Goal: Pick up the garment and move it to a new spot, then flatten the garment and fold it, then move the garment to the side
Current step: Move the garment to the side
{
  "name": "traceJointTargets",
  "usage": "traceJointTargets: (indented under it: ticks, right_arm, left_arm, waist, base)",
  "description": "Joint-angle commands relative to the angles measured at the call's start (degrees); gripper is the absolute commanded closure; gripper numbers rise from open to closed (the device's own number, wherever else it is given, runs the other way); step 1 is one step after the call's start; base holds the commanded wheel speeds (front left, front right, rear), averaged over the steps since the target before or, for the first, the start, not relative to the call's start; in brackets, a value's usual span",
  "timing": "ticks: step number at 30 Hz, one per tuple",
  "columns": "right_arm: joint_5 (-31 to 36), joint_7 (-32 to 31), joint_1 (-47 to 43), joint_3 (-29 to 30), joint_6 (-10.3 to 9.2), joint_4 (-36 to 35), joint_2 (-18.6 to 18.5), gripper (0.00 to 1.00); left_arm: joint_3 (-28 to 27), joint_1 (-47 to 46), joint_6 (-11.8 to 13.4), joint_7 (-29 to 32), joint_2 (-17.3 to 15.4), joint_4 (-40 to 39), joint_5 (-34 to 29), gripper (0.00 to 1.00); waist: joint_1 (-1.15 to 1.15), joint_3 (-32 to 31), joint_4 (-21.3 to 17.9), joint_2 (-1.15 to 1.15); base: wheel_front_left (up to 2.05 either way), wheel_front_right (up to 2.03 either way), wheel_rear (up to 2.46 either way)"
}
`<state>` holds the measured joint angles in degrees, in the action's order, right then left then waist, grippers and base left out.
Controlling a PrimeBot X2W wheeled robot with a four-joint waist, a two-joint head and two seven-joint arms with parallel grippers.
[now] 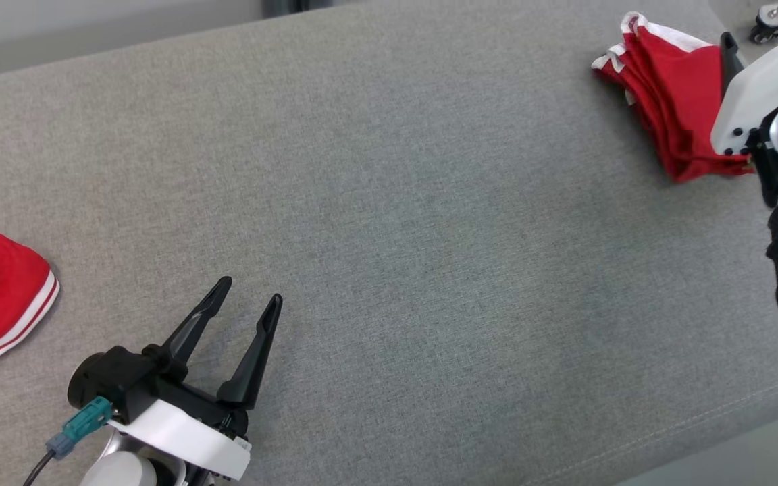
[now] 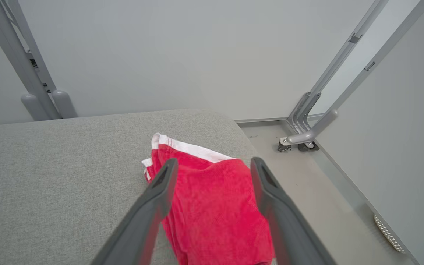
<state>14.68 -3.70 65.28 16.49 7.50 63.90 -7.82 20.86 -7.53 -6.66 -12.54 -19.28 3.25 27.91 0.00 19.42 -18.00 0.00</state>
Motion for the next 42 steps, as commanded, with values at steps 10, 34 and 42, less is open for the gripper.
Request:
traceJointTargets:
  ticks: [10, 34, 42]
  right_arm:
    - [-0.58, 4.78, -7.25, -3.13, -0.01, -8.35, 4.40, 0.00]
    - [-26.27, 10.74, -51.90, -12.86, 0.00, -41.89, 4.66, 0.00]
    - [-28.28, 16.59, -59.53, -16.09, 0.00, -48.22, 4.69, 0.00]
  left_arm:
    - [-0.30, 1.14, 1.60, -1.61, 2.83, 3.03, 1.03, 0.00]
    - [-12.18, 6.80, 5.24, -2.61, 8.45, 5.34, -2.91, 0.00]
    - [-13.56, 8.28, 4.05, -2.62, 9.01, 6.89, -5.51, 0.00]
  waist:
    - [0.00, -8.37, 0.99, 0.00]
    - [0.00, -20.63, 16.81, 0.00]
    - [0.00, -21.59, 19.56, 0.00]
  base:
    - [0.00, 0.00, 0.00]
    - [0.00, 0.00, 0.00]
    - [0.00, 0.00, 0.00]
